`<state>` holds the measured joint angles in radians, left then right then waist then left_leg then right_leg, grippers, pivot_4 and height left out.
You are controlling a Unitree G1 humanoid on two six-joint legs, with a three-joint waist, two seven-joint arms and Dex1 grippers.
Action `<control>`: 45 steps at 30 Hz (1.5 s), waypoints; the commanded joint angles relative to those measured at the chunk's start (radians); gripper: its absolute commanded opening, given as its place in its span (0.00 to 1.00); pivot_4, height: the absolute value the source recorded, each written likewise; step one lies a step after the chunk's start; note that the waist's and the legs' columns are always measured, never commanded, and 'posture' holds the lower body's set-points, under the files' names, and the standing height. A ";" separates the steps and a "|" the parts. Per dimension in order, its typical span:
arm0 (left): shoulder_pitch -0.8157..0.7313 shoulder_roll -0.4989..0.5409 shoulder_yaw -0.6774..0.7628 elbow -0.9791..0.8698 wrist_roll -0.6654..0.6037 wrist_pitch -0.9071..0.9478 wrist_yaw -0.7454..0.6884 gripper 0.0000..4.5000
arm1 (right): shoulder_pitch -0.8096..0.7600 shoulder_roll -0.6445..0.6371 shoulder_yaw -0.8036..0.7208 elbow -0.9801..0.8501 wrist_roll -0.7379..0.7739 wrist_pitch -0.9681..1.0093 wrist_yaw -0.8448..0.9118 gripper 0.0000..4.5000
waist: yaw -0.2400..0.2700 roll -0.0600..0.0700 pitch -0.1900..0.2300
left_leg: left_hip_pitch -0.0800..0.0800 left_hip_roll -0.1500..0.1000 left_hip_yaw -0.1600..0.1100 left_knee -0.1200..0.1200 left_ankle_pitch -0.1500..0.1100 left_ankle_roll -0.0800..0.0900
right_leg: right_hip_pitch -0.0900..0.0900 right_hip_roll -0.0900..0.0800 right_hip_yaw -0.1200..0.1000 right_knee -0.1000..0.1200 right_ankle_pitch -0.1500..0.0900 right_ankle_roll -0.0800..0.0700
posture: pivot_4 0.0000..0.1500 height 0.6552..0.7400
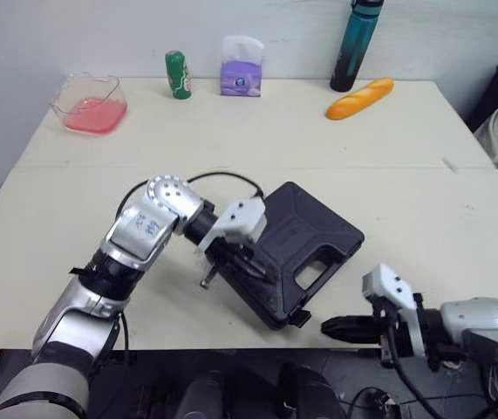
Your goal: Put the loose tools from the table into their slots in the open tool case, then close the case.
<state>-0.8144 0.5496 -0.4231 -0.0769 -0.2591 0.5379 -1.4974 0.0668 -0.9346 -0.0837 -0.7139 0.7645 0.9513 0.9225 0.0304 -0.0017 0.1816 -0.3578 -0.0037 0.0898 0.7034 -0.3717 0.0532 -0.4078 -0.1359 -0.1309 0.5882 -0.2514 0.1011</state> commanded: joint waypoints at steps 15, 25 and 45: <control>0.079 0.058 -0.211 0.023 0.287 -0.352 0.071 0.01 | -0.251 0.215 0.071 0.089 0.094 0.105 -0.221 0.00 | -0.001 0.006 -0.010 | 0.014 0.006 0.000 -0.004 -0.003 -0.004 | 0.012 -0.002 -0.001 -0.002 -0.003 -0.005 | 1.00 0.99; 0.054 0.039 -0.196 0.088 0.291 -0.370 0.114 0.01 | -0.116 0.026 -0.109 0.002 0.272 0.136 -0.078 0.00 | -0.004 0.006 -0.010 | 0.016 0.005 -0.001 -0.005 -0.005 -0.001 | 0.015 -0.006 -0.002 -0.003 -0.003 -0.005 | 1.00 0.99; 0.063 0.041 -0.216 0.065 0.307 -0.401 0.106 0.01 | -0.274 0.280 0.035 0.193 0.203 0.109 -0.245 0.00 | -0.009 0.005 -0.010 | 0.017 0.007 -0.001 -0.006 -0.005 -0.003 | 0.014 -0.005 -0.002 -0.003 -0.004 -0.006 | 1.00 0.99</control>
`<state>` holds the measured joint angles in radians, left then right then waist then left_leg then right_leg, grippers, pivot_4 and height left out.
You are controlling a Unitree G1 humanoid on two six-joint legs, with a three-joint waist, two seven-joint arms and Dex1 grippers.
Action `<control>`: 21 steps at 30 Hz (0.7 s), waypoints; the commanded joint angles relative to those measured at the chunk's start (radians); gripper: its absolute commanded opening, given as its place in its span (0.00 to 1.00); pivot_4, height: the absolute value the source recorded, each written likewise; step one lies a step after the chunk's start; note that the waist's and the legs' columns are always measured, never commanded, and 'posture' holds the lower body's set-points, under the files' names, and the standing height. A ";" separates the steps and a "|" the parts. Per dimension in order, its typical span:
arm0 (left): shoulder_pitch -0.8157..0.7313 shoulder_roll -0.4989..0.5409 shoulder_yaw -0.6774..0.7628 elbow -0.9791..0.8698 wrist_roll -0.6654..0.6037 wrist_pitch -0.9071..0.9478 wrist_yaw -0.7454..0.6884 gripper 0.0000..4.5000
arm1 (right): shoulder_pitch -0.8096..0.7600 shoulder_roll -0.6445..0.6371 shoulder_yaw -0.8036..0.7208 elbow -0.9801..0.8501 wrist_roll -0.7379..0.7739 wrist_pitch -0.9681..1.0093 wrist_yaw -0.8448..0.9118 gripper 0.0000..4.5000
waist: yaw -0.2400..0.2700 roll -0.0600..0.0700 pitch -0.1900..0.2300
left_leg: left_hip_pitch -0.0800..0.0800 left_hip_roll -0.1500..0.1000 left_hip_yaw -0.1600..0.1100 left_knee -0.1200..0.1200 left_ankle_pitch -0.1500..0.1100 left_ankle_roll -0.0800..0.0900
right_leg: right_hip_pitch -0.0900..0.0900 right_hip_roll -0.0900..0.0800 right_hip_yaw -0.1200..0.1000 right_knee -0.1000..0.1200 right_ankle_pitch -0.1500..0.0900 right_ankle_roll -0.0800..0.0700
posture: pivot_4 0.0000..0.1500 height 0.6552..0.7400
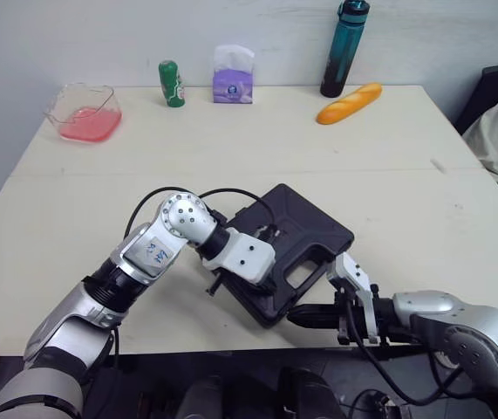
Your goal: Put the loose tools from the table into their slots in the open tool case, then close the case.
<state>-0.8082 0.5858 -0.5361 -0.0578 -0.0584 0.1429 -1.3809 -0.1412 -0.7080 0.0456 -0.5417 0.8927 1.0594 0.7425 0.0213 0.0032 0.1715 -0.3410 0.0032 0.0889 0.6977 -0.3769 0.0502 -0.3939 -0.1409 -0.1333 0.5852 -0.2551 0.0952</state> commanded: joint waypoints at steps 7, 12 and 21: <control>0.073 0.003 -0.021 0.054 0.073 0.036 0.021 0.01 | 0.009 -0.070 -0.133 -0.037 -0.011 -0.059 0.001 0.00 | 0.007 0.004 0.000 | -0.001 -0.001 0.000 0.000 -0.001 0.002 | 0.000 -0.001 0.000 -0.001 0.000 0.000 | 1.00 0.99; 0.138 -0.001 0.300 0.000 -0.239 0.240 0.067 0.29 | 0.163 -0.220 -0.335 -0.025 -0.050 -0.220 0.180 0.21 | 0.002 0.003 0.003 | -0.007 -0.001 0.000 0.000 -0.003 0.002 | -0.005 0.000 -0.001 -0.002 0.000 0.002 | 1.00 0.99; 0.413 0.246 0.900 -0.157 -0.560 0.687 0.277 1.00 | 0.286 -0.361 -0.846 0.130 -0.037 -0.223 0.367 0.99 | 0.002 0.002 0.017 | -0.018 0.002 0.001 0.000 0.002 -0.001 | -0.016 0.008 -0.002 0.001 0.000 0.003 | 1.00 0.99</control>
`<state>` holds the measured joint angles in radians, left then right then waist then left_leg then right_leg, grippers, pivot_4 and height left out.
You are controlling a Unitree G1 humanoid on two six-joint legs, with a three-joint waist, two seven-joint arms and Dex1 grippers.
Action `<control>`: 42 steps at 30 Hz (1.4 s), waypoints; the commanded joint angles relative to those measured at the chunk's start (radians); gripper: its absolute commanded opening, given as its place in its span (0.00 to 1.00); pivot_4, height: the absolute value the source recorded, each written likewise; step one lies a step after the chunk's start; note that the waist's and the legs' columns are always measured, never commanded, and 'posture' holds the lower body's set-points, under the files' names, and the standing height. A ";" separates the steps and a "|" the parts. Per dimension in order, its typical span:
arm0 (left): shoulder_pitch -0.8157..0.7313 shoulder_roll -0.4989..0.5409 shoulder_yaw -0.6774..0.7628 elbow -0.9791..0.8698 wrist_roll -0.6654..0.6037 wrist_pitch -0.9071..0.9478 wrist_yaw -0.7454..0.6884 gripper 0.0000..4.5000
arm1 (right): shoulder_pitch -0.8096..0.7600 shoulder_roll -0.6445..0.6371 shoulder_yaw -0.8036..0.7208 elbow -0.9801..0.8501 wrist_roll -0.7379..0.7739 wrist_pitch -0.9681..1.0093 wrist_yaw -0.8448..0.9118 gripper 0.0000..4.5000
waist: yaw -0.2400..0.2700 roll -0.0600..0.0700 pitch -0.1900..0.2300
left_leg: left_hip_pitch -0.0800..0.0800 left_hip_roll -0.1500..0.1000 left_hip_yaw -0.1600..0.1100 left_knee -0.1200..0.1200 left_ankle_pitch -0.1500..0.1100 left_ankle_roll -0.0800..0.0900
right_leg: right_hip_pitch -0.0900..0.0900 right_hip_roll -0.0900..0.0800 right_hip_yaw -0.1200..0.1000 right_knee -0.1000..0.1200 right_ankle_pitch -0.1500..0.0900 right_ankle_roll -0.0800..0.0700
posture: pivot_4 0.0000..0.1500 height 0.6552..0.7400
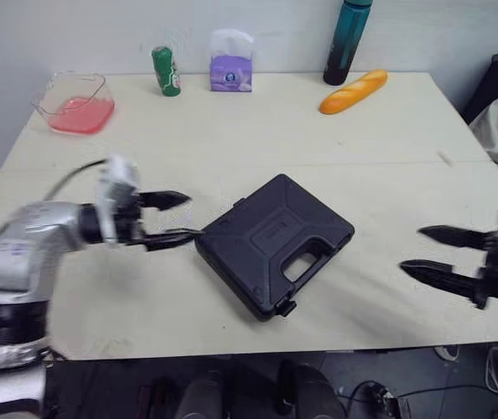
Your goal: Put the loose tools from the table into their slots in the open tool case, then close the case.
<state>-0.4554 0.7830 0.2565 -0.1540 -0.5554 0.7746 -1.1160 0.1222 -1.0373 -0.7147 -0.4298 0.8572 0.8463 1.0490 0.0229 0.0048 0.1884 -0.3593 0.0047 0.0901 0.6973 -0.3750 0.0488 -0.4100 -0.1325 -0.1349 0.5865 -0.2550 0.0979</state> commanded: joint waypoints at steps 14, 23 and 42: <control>-0.108 0.057 -0.285 -0.112 0.031 -0.187 -0.156 0.94 | 0.002 -0.017 0.236 -0.166 -0.013 -0.038 0.032 0.94 | 0.022 0.005 0.006 | 0.001 -0.003 0.002 0.000 -0.003 -0.008 | -0.003 -0.003 0.003 0.001 0.000 0.000 | 1.00 0.99; -0.261 -0.127 -0.621 0.083 0.244 -0.461 -0.317 0.11 | -0.062 0.069 0.564 -0.281 -0.049 0.002 -0.104 0.06 | 0.021 0.003 0.007 | 0.000 -0.004 0.005 0.002 0.001 -0.002 | -0.003 0.005 0.001 0.003 0.001 0.001 | 1.00 0.99; -0.243 -0.183 -0.819 0.170 0.530 -0.615 -0.265 0.00 | -0.304 0.255 0.842 -0.142 -0.174 -0.006 -0.218 0.00 | 0.023 0.000 0.001 | 0.005 -0.004 0.002 0.003 0.003 0.001 | 0.002 -0.006 0.003 0.002 0.001 0.001 | 1.00 0.99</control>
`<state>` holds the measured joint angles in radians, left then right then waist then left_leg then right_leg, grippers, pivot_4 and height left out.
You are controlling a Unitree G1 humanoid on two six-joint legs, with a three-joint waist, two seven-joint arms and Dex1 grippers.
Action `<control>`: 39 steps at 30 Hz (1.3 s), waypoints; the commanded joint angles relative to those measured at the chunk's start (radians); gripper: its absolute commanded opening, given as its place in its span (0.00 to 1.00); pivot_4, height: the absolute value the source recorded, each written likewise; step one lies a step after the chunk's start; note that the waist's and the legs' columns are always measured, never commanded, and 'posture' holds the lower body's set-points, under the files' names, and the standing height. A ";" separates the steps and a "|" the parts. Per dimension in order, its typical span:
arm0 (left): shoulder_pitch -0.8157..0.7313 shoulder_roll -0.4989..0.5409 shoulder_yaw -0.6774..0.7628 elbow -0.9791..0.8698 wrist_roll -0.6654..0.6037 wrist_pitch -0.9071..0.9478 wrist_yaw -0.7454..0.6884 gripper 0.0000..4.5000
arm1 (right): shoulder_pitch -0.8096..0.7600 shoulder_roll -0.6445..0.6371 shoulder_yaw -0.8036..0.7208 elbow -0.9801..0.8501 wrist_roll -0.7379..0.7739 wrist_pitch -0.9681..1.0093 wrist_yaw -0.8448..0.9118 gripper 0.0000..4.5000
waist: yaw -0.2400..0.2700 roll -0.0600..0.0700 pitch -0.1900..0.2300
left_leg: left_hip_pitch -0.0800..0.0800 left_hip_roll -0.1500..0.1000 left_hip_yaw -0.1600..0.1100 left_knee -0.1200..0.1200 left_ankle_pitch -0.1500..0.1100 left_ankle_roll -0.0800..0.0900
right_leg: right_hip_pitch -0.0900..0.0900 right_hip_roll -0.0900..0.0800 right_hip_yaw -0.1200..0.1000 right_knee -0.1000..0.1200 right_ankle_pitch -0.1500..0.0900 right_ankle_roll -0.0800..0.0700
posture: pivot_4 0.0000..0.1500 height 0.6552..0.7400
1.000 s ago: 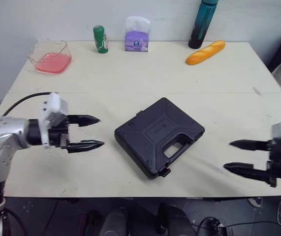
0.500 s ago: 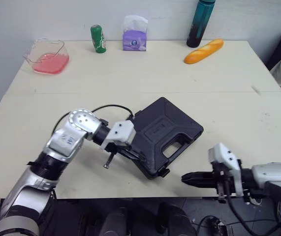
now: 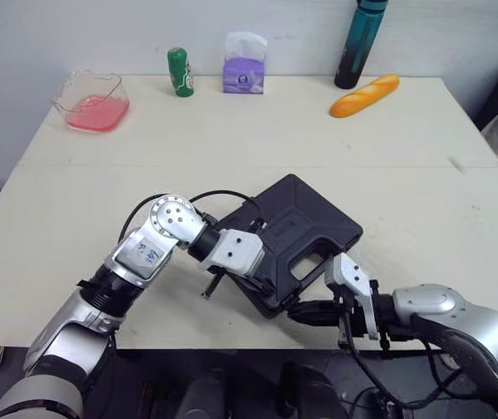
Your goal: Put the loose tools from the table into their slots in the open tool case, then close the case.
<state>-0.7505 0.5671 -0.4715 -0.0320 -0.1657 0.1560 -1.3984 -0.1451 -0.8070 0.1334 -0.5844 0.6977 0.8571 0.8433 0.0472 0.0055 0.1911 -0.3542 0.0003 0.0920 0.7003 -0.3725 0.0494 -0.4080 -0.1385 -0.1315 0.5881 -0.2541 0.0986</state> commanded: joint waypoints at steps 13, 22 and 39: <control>0.062 0.017 -0.089 0.098 0.174 -0.024 0.065 0.00 | -0.115 0.094 -0.108 0.036 0.093 0.094 -0.043 0.00 | -0.021 -0.003 -0.010 | 0.002 0.001 -0.002 -0.001 0.000 0.000 | 0.002 -0.003 -0.001 0.001 0.001 -0.002 | 1.00 0.99; 0.060 0.015 -0.086 0.093 0.172 -0.014 0.077 0.00 | -0.139 0.112 -0.121 0.052 0.133 0.127 -0.049 0.00 | -0.022 -0.001 -0.012 | 0.002 0.001 -0.002 -0.001 0.000 0.000 | 0.002 -0.003 -0.001 0.001 0.001 -0.002 | 1.00 0.99; 0.056 0.030 -0.014 0.085 0.123 0.057 0.083 0.00 | 0.028 -0.122 -0.142 0.001 0.098 0.066 0.121 0.00 | -0.023 -0.001 -0.013 | 0.001 -0.001 -0.003 -0.003 0.000 0.002 | 0.002 -0.006 -0.003 -0.002 0.002 -0.002 | 1.00 0.99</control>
<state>-0.7325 0.5713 -0.4338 -0.0207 -0.1313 0.1918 -1.3252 -0.1066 -0.9338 -0.0273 -0.5808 0.8238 0.9553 0.9741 0.0238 0.0049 0.1786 -0.3529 -0.0009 0.0889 0.6975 -0.3730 0.0518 -0.4059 -0.1442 -0.1344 0.5865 -0.2525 0.0971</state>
